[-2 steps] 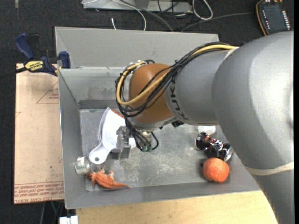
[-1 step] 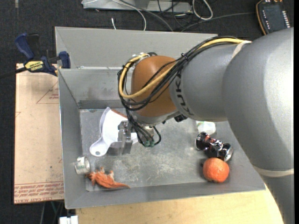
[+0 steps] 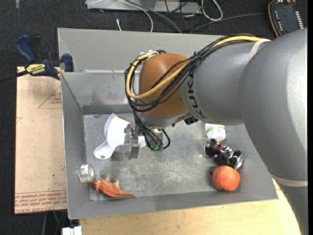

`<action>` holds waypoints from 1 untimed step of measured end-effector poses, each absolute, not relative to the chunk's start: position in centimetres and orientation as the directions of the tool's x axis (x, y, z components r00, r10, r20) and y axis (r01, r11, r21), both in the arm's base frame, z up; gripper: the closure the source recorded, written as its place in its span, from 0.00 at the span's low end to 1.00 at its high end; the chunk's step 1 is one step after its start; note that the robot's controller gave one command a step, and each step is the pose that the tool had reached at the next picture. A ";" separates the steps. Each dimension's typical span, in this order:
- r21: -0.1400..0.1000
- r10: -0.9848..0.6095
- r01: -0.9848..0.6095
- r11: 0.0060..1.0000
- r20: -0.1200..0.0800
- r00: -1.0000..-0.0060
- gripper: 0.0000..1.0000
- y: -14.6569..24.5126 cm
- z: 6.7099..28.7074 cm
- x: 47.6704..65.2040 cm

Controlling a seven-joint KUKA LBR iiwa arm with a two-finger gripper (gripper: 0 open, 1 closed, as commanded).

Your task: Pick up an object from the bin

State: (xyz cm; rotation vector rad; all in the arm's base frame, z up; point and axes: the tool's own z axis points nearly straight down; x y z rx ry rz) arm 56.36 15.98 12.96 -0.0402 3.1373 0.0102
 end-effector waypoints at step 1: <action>0.007 -0.025 -0.025 1.000 -0.005 -1.000 1.00 16.0 14.1 56.4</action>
Offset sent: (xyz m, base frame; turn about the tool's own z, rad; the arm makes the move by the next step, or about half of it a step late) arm 0.0003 0.0001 0.0441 0.0005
